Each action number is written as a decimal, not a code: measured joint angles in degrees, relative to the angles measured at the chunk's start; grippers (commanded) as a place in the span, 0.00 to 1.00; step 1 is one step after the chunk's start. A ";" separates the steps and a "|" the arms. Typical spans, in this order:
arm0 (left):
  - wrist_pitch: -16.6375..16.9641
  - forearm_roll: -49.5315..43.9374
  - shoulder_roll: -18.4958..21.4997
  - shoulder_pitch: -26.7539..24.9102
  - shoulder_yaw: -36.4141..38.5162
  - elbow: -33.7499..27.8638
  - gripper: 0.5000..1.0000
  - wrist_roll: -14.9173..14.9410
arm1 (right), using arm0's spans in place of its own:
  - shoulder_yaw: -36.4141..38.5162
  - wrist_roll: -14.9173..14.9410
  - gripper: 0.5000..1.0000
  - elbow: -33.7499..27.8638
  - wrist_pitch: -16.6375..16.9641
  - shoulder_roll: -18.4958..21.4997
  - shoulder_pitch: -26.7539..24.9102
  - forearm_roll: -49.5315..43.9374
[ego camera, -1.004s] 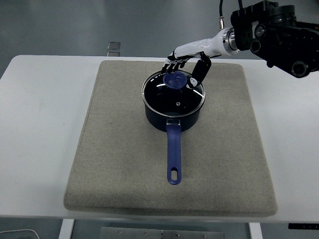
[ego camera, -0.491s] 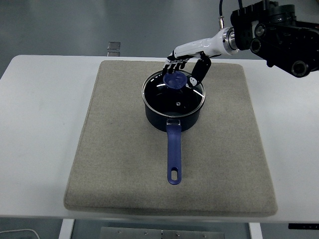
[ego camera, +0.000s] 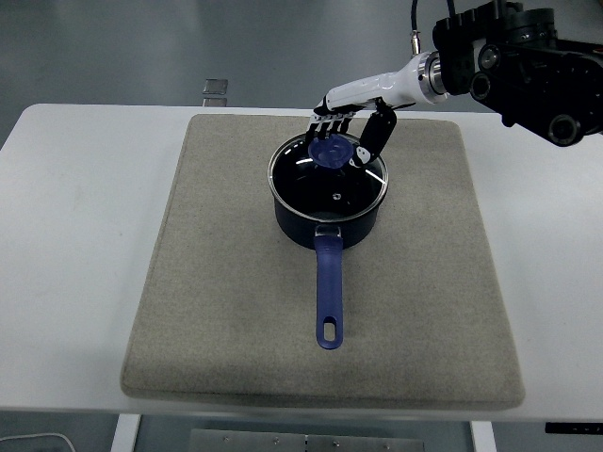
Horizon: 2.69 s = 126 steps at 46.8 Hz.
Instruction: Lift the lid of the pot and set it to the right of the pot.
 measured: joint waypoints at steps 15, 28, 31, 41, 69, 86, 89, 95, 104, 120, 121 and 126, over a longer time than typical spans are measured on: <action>0.00 0.00 0.00 0.03 0.00 0.00 1.00 0.00 | 0.00 0.01 0.38 0.00 0.00 0.09 -0.04 0.00; 0.00 0.00 0.00 0.01 -0.01 0.00 1.00 0.00 | 0.00 0.02 0.27 -0.04 0.00 0.09 -0.18 -0.08; 0.00 0.00 0.00 0.01 -0.01 0.00 1.00 0.00 | 0.00 0.02 0.18 -0.08 0.00 0.09 -0.24 -0.08; 0.00 0.00 0.00 0.00 0.01 0.00 1.00 0.00 | 0.00 0.07 0.09 -0.13 0.00 0.09 -0.26 -0.34; 0.00 0.00 0.00 0.05 -0.01 0.00 1.00 0.00 | 0.08 0.10 0.00 -0.26 -0.08 0.09 -0.35 -0.36; 0.00 0.00 0.00 0.01 0.00 0.00 1.00 0.00 | 0.27 0.10 0.00 -0.53 -0.07 0.14 -0.52 -0.16; 0.00 0.00 0.00 0.01 0.00 0.00 1.00 0.00 | 0.37 0.10 0.00 -0.56 -0.07 0.14 -0.54 -0.06; 0.00 0.00 0.00 0.01 0.00 0.00 1.00 0.00 | 0.48 0.10 0.00 -0.62 -0.07 0.10 -0.81 0.09; 0.00 0.00 0.00 0.04 -0.02 0.00 1.00 0.00 | 0.62 0.10 0.00 -0.63 -0.08 0.02 -1.06 0.30; 0.00 0.00 0.00 0.02 0.01 0.00 1.00 0.00 | 0.67 0.25 0.00 -0.63 0.51 -0.58 -0.80 0.69; 0.00 0.00 0.00 0.04 0.01 0.00 1.00 0.00 | 0.67 0.25 0.00 -0.62 0.55 -0.63 -0.76 0.73; 0.00 0.00 0.00 0.04 0.00 0.00 1.00 0.00 | 0.85 0.25 0.00 -0.63 0.61 -0.79 -0.61 0.98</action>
